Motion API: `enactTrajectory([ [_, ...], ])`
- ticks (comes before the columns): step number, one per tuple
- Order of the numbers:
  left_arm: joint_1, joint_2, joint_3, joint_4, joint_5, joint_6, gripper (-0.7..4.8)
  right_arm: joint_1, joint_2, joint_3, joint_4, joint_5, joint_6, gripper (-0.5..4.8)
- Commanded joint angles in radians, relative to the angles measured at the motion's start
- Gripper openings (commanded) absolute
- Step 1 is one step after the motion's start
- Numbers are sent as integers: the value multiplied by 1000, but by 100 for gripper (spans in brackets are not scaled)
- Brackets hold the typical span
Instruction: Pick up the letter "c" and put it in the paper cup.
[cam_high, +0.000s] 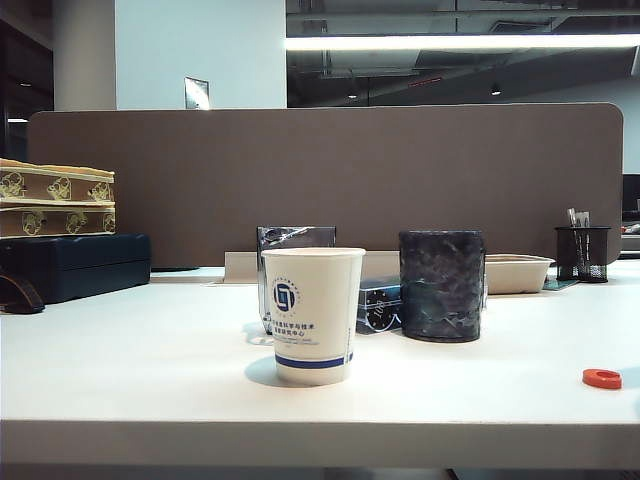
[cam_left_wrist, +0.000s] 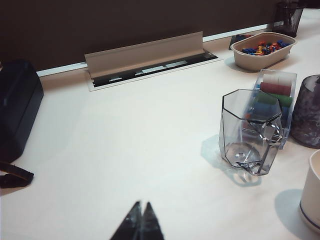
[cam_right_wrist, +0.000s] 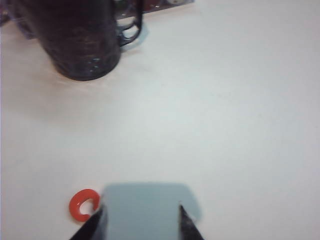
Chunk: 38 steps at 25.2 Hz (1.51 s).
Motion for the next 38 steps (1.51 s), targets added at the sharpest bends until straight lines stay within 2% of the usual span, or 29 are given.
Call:
enactTrajectory([
  [1, 0, -1, 2, 10, 7, 4, -2, 14, 38, 4, 43, 21, 34, 179],
  [7, 0, -1, -1, 10, 5, 4, -2, 76, 112, 4, 78, 22, 45, 181],
  [9, 0, -1, -1, 9, 5, 4, -2, 134, 130, 4, 93, 24, 45, 182],
  [13, 0, -1, -1, 9, 5, 4, -2, 203, 131, 4, 100, 97, 45, 235],
  [15, 0, -1, -1, 9, 5, 4, -2, 226, 132, 4, 99, 128, 45, 236],
  [38, 0, -1, -1, 18, 4, 4, -2, 237, 242, 4, 100, 126, 81, 244],
])
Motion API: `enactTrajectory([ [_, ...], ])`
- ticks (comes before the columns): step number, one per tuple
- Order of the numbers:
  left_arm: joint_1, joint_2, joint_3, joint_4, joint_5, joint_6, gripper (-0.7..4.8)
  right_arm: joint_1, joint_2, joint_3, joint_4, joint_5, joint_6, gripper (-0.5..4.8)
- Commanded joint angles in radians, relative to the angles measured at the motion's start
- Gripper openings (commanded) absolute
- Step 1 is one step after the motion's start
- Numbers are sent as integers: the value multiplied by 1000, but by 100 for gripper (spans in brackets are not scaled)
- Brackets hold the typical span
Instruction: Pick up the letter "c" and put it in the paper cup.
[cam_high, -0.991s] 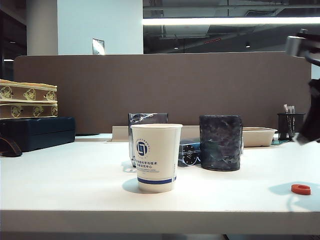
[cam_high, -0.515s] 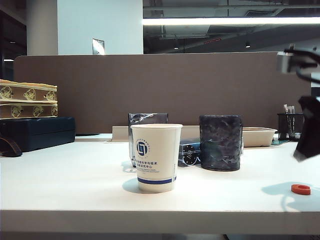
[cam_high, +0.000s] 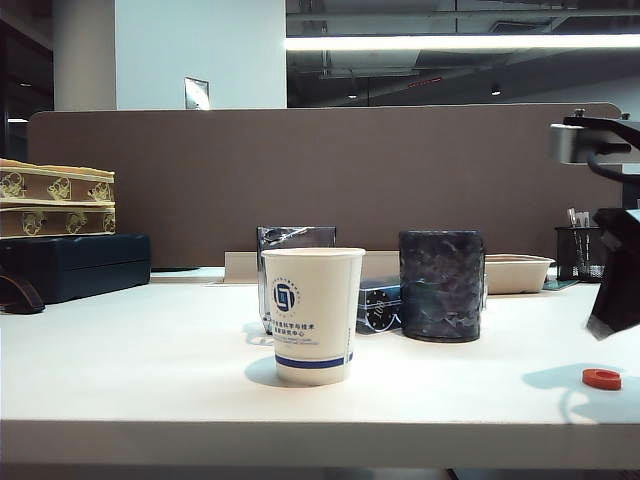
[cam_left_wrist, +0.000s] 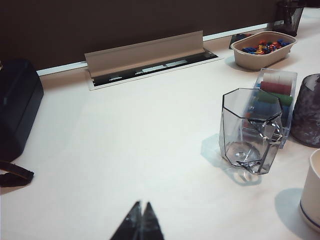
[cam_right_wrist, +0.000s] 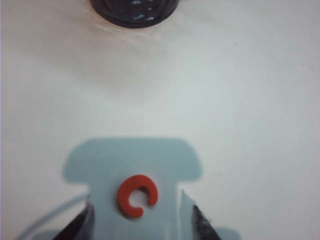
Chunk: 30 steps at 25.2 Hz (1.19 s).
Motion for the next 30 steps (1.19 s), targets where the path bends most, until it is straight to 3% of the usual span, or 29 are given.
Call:
enactTrajectory([
  [1, 0, 0, 2, 19, 4, 4, -2, 1, -2, 4, 17, -3, 10, 244],
  [5, 0, 0, 2, 19, 1, -7, -2, 1, -3, 4, 15, -10, 13, 244],
  [7, 0, 0, 2, 19, -17, -54, -2, 1, -4, 4, 16, -37, 14, 244],
  [8, 0, 0, 2, 17, -26, -93, -1, 2, -4, 4, 16, -69, 46, 244],
  [12, 0, -3, 2, 18, -41, -98, 0, 2, -4, 4, 15, -108, 116, 244],
  [15, 0, -4, 2, 18, -49, -93, 28, 1, -4, 4, 16, -85, 109, 244],
  [22, 0, -4, 2, 23, -66, -90, 28, 1, 7, 4, 15, 2, 47, 244],
  [30, 0, -4, 2, 21, -66, -90, 28, 1, 73, 4, 24, 0, 21, 244],
])
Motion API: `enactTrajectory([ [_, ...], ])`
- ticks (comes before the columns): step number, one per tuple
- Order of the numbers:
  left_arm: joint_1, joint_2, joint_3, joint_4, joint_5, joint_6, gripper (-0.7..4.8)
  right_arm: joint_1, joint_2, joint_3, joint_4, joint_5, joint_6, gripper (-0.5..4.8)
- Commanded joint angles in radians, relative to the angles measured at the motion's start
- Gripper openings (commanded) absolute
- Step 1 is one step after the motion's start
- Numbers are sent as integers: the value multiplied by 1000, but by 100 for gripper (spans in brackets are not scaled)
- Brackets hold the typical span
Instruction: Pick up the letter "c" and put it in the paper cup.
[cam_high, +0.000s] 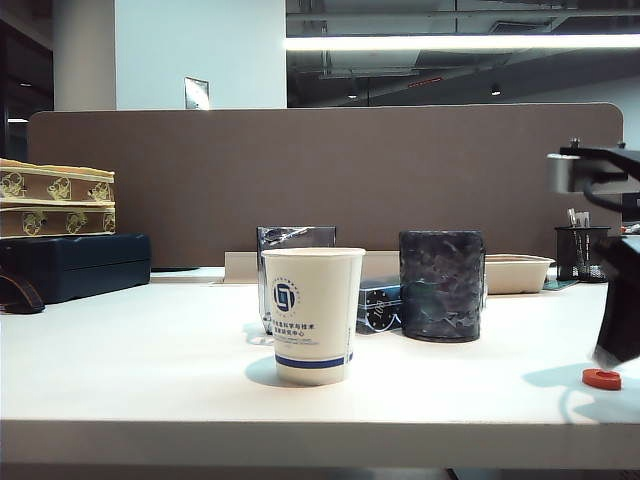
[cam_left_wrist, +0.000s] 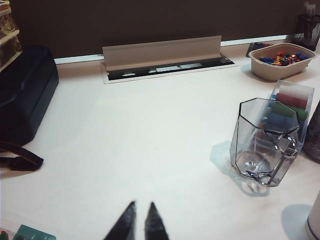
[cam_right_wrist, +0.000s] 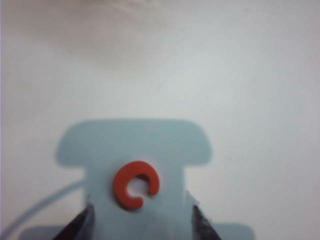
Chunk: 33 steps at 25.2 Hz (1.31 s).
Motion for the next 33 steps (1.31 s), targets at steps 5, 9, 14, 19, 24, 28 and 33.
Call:
enactTrajectory([
  [5, 0, -1, 1, 17, -2, 1, 28, 1, 24, 4, 43, 0, -7, 244],
  [9, 0, -1, 2, 18, -2, 1, 28, 1, 62, 4, 53, 0, -24, 244],
  [14, 0, 2, 1, 18, -2, 1, 28, 1, 91, 4, 81, 0, -24, 244],
  [19, 0, 2, 2, 18, -2, 1, 28, 1, 96, 4, 93, 0, -24, 244],
  [24, 0, 2, 2, 18, -2, 1, 28, 1, 96, 4, 100, 5, -25, 243],
  [28, 0, 2, 2, 18, -2, 1, 28, 1, 97, 4, 101, 23, -25, 244],
  [33, 0, 2, 2, 18, -2, 1, 28, 1, 139, 4, 122, 22, -25, 243],
])
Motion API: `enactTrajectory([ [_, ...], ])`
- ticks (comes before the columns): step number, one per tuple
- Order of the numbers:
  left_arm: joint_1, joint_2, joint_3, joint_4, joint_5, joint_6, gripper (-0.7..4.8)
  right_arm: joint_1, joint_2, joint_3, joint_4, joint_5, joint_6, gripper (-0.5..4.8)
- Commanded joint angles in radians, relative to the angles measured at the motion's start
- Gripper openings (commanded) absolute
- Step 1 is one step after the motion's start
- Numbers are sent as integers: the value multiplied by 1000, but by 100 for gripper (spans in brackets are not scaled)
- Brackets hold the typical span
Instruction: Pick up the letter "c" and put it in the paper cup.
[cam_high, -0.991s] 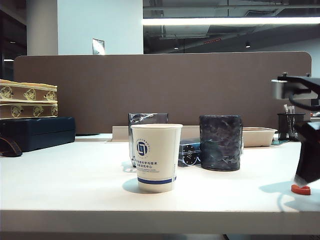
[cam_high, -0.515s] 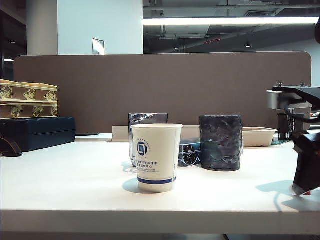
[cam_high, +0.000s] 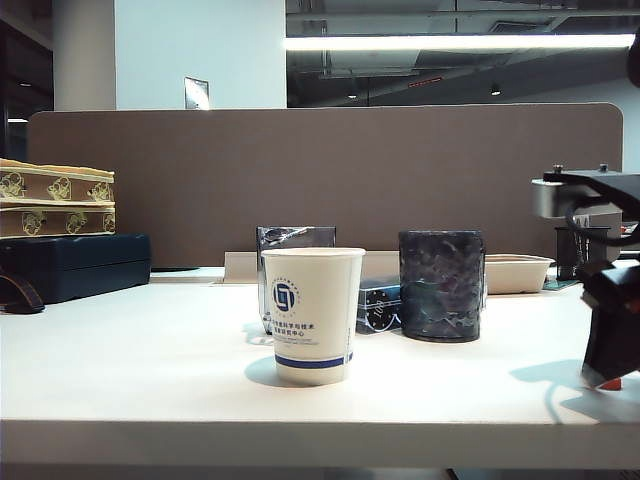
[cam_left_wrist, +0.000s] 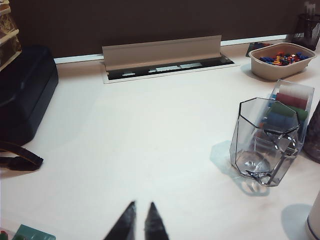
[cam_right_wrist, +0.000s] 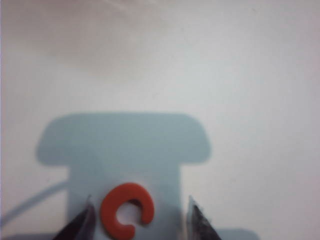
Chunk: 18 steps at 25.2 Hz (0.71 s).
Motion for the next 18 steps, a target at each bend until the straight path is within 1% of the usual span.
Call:
enactTrajectory([
  [1, 0, 0, 2, 18, -2, 1, 28, 1, 50, 4, 31, -3, -1, 244],
  [10, 0, 0, 2, 18, -2, 1, 28, 1, 58, 4, 28, -7, 1, 243],
  [14, 0, 0, 2, 19, -2, 0, 28, 1, 55, 37, -29, -7, 0, 242],
  [18, 0, 0, 2, 21, -2, 0, 28, 1, 55, 53, -32, 2, -7, 241],
])
